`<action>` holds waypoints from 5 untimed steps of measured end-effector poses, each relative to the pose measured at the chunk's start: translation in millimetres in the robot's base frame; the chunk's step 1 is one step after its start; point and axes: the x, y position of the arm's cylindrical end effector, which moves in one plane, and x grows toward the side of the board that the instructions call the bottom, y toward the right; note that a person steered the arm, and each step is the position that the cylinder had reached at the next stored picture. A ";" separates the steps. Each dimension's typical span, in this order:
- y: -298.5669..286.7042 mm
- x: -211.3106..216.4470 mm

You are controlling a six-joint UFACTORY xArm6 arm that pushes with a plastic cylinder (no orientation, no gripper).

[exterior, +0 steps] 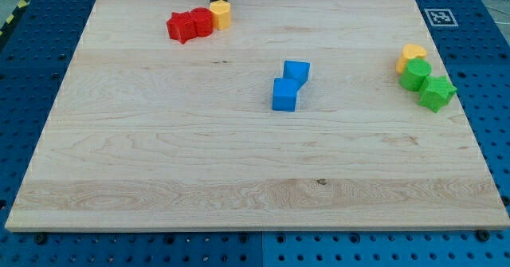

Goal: Move the yellow hexagon to the right side of the red circle

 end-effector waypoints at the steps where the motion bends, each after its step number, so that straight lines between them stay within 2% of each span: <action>1: -16.1 -0.1; 2: -25.7 3.7; 5: -3.8 23.4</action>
